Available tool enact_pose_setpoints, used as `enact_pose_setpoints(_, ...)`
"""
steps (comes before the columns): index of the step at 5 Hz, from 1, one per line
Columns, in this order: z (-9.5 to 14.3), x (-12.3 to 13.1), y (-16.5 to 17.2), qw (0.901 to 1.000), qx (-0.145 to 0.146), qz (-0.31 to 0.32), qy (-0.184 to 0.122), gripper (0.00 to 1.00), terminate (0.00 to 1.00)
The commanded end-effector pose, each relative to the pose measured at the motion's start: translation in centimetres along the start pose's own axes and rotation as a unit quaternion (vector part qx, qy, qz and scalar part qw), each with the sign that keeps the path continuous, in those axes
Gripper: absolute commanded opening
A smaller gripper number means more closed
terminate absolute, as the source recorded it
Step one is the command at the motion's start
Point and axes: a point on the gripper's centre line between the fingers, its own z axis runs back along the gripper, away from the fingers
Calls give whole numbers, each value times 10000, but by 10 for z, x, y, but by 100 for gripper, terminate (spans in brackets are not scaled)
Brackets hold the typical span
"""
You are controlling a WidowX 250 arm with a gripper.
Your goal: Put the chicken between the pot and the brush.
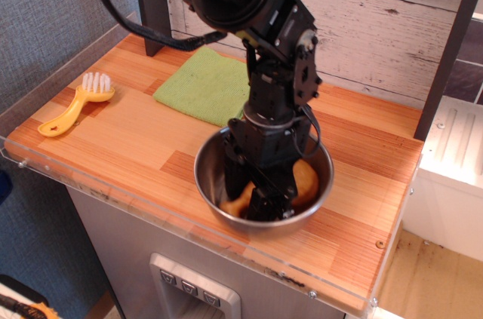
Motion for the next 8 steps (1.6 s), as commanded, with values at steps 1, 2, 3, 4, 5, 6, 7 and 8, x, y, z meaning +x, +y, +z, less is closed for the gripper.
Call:
enact_pose_setpoints(1, 52, -4, -17, 9969, 161, -62, -766, 0, 0)
enact_pose_setpoints(2, 79, -9, -1, 9904, 41, 630, -1229, 0, 0)
enact_pose_setpoints(3, 99, -30, 44, 9730, 86, 1781, -1465, 0, 0)
enact_pose_setpoints(4, 97, -52, 91, 9464, 203, 2947, -1307, 0, 0)
enact_pose_setpoints(5, 87, -78, 127, 9300, 224, 3481, -1157, 0, 0)
enact_pose_setpoints(6, 60, -83, 128, 9371, 241, 3382, -827, 0, 0)
enact_pose_setpoints(7, 41, -89, 120, 9479, 340, 3122, -542, 0, 0)
enact_pose_setpoints(8, 24, -96, 111, 9562, 374, 2857, -514, 0, 0)
